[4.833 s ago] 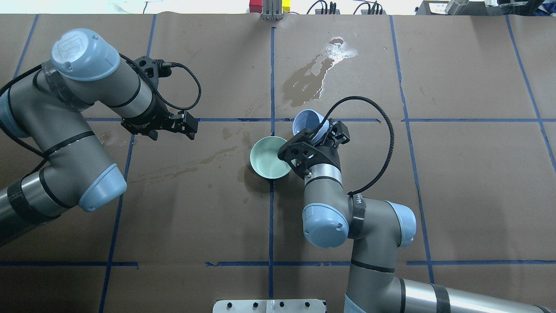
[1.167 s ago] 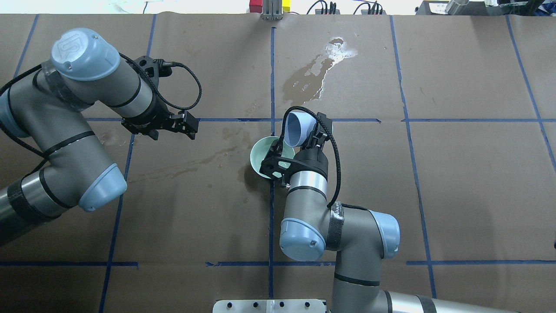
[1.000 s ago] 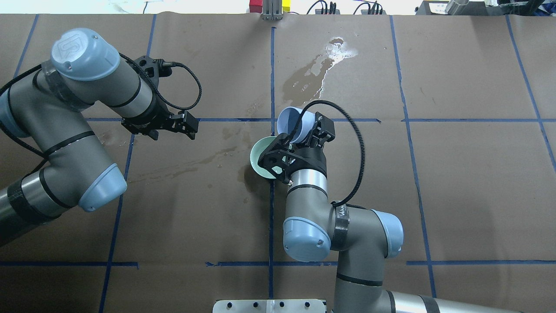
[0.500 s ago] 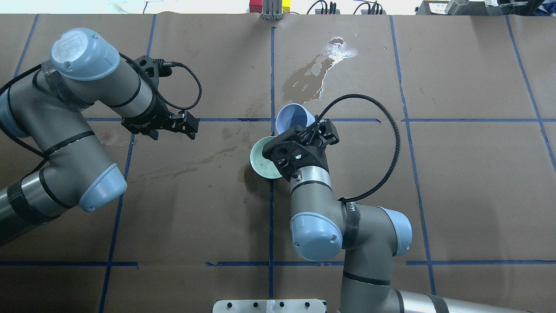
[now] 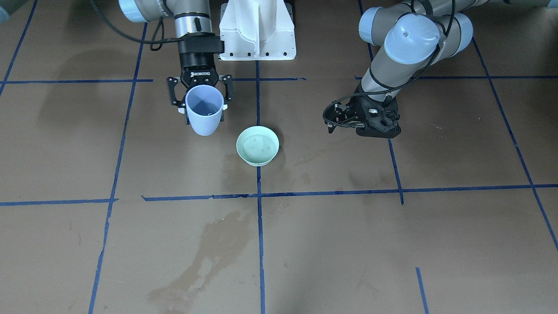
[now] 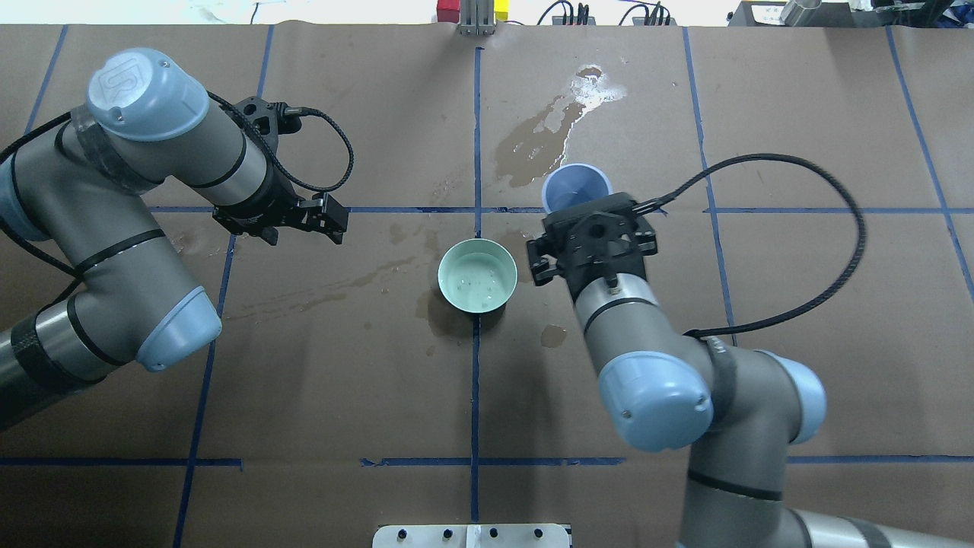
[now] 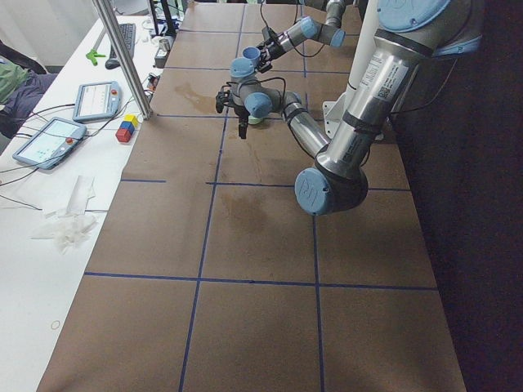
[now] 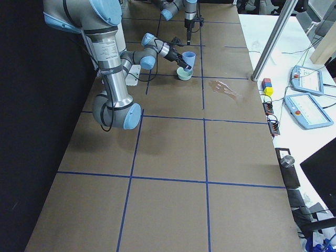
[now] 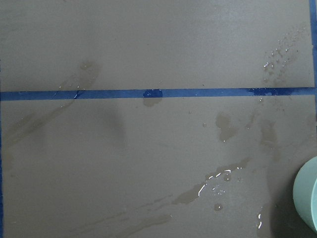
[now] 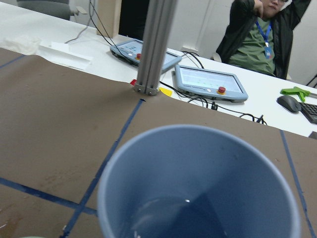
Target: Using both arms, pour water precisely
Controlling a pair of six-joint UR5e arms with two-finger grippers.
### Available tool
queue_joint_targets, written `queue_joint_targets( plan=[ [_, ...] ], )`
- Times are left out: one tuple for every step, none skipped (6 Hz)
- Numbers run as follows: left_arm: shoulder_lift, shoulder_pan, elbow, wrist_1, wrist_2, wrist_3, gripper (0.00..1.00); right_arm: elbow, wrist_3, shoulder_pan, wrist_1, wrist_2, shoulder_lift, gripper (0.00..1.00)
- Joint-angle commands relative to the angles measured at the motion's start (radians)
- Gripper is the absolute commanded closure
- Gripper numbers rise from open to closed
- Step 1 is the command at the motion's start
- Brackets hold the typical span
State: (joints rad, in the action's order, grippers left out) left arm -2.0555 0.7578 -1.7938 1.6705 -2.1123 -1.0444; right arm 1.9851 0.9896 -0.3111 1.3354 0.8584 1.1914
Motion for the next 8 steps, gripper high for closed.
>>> queue_joint_targets(
  plan=[
    [0.0, 0.0, -0.004, 0.0, 0.0, -0.012, 0.0, 0.041, 0.009, -0.054, -0.159, 0.03, 0.2, 1.0],
    [0.0, 0.0, -0.001, 0.0, 0.0, -0.012, 0.0, 0.035, -0.011, -0.081, -0.338, 0.063, 0.321, 1.0],
    [0.0, -0.002, 0.007, 0.002, 0.0, -0.009, 0.0, 0.011, -0.009, -0.11, -0.46, 0.082, 0.427, 1.0],
    [0.0, -0.002, 0.007, 0.002, -0.002, -0.008, 0.0, -0.038, -0.026, -0.153, -0.599, 0.143, 0.495, 1.0],
    [-0.002, -0.002, 0.007, 0.002, -0.002, -0.008, 0.0, -0.124, -0.079, -0.199, -0.774, 0.18, 0.549, 1.0],
    [-0.002, -0.002, 0.007, 0.002, -0.002, -0.008, 0.0, -0.231, -0.097, -0.236, -0.909, 0.223, 0.556, 1.0],
    [-0.002, -0.002, 0.007, 0.002, -0.002, -0.008, 0.0, -0.332, -0.109, -0.268, -1.02, 0.267, 0.556, 1.0],
    [-0.006, -0.002, 0.007, 0.002, 0.0, -0.009, 0.0, -0.407, -0.114, -0.275, -1.095, 0.269, 0.554, 1.0]
  ],
)
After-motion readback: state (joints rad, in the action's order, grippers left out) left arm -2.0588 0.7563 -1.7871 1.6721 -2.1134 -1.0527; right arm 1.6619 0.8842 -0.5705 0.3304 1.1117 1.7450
